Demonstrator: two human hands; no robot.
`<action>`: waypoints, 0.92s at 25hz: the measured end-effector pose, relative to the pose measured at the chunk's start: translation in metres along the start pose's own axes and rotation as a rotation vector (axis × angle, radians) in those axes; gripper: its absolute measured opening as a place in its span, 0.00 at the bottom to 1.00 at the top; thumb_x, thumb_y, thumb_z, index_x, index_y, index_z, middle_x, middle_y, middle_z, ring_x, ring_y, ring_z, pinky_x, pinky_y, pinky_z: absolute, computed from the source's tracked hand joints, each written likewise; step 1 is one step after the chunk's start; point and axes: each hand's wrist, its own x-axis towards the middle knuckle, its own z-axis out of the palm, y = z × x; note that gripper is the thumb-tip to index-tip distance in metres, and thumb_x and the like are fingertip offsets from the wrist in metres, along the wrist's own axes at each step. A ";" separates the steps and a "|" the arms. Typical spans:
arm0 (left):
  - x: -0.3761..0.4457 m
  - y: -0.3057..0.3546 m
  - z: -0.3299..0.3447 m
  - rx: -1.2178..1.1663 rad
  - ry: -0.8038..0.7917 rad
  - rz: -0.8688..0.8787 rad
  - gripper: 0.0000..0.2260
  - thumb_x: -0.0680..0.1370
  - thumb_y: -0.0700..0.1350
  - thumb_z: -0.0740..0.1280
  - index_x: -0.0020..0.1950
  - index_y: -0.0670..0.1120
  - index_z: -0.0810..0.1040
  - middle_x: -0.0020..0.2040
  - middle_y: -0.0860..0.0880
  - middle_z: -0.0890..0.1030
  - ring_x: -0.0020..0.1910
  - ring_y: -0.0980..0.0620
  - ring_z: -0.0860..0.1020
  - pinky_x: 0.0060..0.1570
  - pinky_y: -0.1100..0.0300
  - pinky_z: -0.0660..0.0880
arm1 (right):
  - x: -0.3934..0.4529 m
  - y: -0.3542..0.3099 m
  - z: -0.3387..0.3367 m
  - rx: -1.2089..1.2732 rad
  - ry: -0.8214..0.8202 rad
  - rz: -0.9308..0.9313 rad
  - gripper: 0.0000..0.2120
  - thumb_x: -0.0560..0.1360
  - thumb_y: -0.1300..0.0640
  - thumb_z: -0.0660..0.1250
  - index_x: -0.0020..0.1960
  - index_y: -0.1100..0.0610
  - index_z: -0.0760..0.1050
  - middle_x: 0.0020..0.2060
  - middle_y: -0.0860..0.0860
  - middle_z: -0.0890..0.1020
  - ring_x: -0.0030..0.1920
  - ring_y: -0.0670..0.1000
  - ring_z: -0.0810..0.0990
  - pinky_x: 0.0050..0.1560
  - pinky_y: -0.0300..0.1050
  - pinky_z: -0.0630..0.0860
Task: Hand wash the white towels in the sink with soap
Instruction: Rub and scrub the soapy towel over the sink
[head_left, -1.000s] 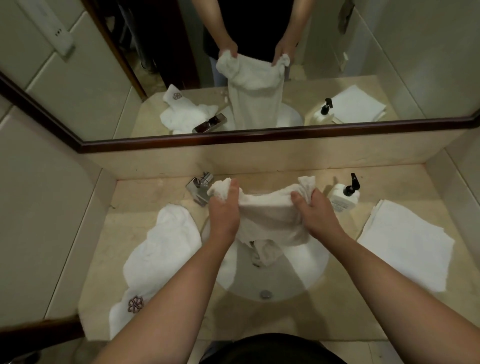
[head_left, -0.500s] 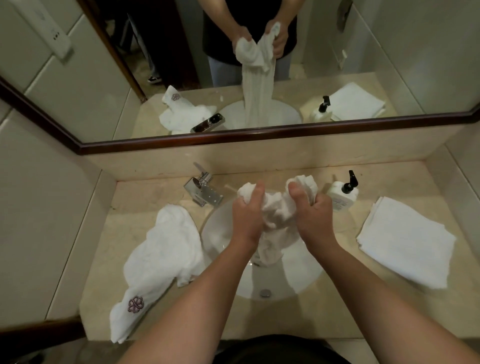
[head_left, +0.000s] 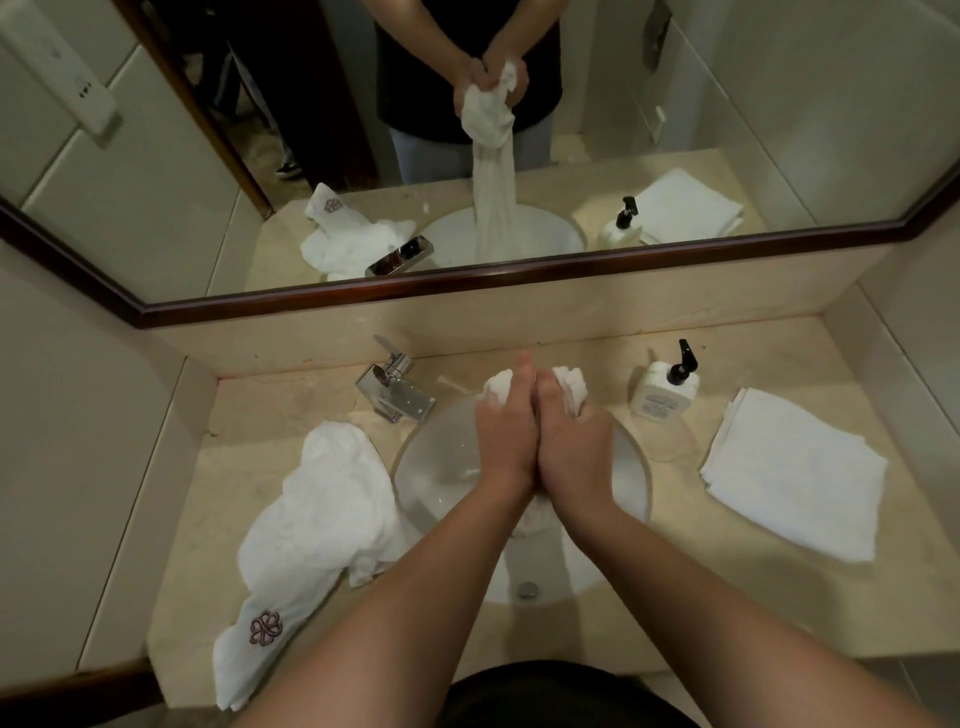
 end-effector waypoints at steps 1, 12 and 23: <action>-0.002 -0.003 0.003 0.003 -0.001 -0.017 0.18 0.81 0.52 0.65 0.44 0.38 0.82 0.37 0.45 0.84 0.39 0.47 0.84 0.40 0.54 0.80 | 0.009 0.000 0.001 -0.010 0.061 0.023 0.18 0.78 0.45 0.66 0.36 0.56 0.80 0.31 0.53 0.84 0.33 0.52 0.84 0.37 0.55 0.82; 0.004 0.003 -0.003 -0.184 0.151 -0.008 0.10 0.79 0.49 0.68 0.41 0.46 0.76 0.39 0.45 0.77 0.39 0.47 0.77 0.41 0.52 0.74 | 0.024 -0.030 -0.018 0.169 0.107 0.149 0.15 0.80 0.47 0.63 0.38 0.52 0.72 0.33 0.49 0.78 0.34 0.49 0.77 0.39 0.45 0.75; -0.012 0.002 0.015 0.107 0.000 0.076 0.18 0.81 0.56 0.64 0.45 0.42 0.80 0.37 0.47 0.82 0.36 0.51 0.81 0.37 0.57 0.78 | 0.019 -0.023 -0.019 0.071 -0.020 0.005 0.18 0.79 0.44 0.65 0.35 0.54 0.77 0.29 0.51 0.81 0.31 0.49 0.81 0.34 0.46 0.77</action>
